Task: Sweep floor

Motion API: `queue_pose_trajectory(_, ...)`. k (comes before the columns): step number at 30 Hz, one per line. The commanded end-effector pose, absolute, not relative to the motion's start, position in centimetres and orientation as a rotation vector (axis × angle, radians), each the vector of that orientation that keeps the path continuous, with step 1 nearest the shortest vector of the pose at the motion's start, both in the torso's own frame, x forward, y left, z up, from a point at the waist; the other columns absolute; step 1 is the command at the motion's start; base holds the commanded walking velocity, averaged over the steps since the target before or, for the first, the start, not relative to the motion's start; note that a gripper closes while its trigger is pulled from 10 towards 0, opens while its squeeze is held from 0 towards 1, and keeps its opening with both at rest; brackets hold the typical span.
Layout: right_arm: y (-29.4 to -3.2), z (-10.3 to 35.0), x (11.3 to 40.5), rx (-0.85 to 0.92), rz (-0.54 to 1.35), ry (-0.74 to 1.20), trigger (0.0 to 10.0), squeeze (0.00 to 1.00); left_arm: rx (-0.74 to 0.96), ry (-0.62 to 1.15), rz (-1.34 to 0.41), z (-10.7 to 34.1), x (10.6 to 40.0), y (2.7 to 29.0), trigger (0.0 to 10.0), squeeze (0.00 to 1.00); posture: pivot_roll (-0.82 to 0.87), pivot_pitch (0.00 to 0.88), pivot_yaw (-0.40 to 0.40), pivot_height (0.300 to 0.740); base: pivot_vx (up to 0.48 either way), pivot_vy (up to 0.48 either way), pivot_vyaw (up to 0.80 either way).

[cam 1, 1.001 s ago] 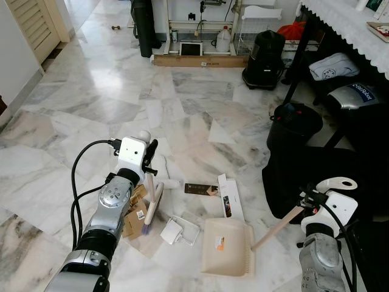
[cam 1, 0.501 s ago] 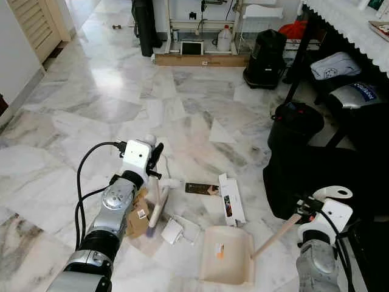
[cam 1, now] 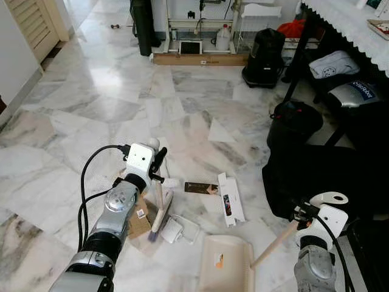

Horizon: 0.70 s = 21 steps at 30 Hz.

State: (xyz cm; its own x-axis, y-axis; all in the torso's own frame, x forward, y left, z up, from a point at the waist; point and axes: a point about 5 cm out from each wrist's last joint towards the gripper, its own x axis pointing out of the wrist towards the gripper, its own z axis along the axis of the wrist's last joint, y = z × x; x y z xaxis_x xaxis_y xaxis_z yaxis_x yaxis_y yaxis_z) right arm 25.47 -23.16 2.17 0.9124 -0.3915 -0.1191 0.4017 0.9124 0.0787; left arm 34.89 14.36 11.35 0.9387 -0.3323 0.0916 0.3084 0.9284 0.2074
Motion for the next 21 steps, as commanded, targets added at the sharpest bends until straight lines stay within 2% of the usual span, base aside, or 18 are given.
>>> queue_pose_trajectory(1,-23.2,2.4,25.5,0.104,-0.42,0.079,10.0,0.0,0.211,-0.157,-0.346,12.0,35.2,13.9,10.0,0.0,0.01,0.134,-0.028,0.74,0.0,0.0,0.0)
queue_pose_trajectory(11,-23.2,2.4,25.4,0.105,-0.417,0.079,10.0,0.0,0.213,-0.085,-0.352,10.1,34.5,14.0,10.0,0.0,0.01,0.141,-0.03,0.74,0.0,0.0,0.0)
queue_pose_trajectory(21,-23.2,2.3,25.5,0.105,-0.413,0.089,10.0,0.0,0.133,-0.008,-0.376,9.4,34.5,14.4,10.0,0.0,0.02,0.145,-0.031,0.74,0.0,0.0,0.0)
